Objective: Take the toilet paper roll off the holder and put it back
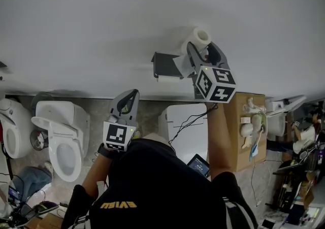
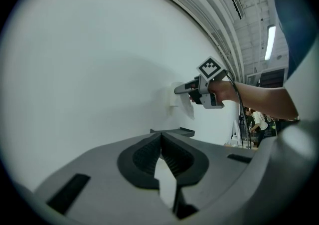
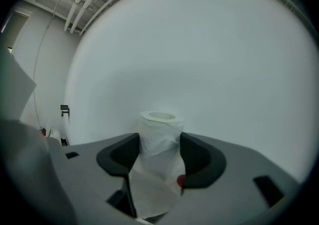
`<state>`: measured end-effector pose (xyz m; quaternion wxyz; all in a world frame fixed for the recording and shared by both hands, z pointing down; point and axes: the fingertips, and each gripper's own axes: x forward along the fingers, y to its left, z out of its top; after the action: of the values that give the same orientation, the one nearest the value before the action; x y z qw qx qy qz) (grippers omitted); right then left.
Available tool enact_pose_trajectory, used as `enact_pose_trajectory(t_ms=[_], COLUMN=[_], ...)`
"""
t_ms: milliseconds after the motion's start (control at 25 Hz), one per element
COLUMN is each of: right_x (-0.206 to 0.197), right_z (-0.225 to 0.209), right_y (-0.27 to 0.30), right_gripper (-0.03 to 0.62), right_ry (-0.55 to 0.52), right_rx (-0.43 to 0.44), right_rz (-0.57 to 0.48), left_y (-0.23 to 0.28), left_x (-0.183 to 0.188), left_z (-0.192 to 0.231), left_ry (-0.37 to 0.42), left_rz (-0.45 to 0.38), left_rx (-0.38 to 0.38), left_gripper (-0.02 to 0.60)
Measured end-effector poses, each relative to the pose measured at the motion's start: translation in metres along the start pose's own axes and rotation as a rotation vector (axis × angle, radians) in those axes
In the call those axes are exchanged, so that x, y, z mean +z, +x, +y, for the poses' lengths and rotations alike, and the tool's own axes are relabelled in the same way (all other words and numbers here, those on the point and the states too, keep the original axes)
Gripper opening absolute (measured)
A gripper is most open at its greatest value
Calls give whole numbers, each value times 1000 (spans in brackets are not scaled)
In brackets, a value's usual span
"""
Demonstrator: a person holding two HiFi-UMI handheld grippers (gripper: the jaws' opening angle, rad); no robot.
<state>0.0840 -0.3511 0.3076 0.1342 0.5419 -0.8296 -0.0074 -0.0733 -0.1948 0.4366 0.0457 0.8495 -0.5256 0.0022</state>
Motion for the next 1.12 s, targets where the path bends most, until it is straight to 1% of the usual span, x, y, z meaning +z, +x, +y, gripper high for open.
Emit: enact_pose_trajectory(t_ms=[200,280,480,600,680,800,960,1120], right_x=[36,49,78,99,108,113,120,119], right_z=[-5,-8,-17,-44,-52,-43,-48,-50], right_y=[-7,-8,-14,-24,-27,-30,-37,-35], right_gripper=[256,256,256,256,256,256,256,256], right_ry=[-94,-114,-95,-87,-82,-73,-54,-54], right_rx=[4,8,43,45,50,55,59,58], right_rz=[-2,2,-6,-23,-33,-50,-69,-72], left_y=[3,6,12,25,29,22,22,26], left_x=[-1,-2,-4,11,14,7,4,1], left_z=[2,1,-12,-26,-28,-21,-29,-30], left_ry=[3,-4,-25,-30,-24,-21,-20,-26], left_rz=[2,7,10,9,14,11,17,17], left_rx=[-5,-10,-32,-25,-23,-24,-40,-51], left_gripper=[11,11,11,11,11,12,11,11])
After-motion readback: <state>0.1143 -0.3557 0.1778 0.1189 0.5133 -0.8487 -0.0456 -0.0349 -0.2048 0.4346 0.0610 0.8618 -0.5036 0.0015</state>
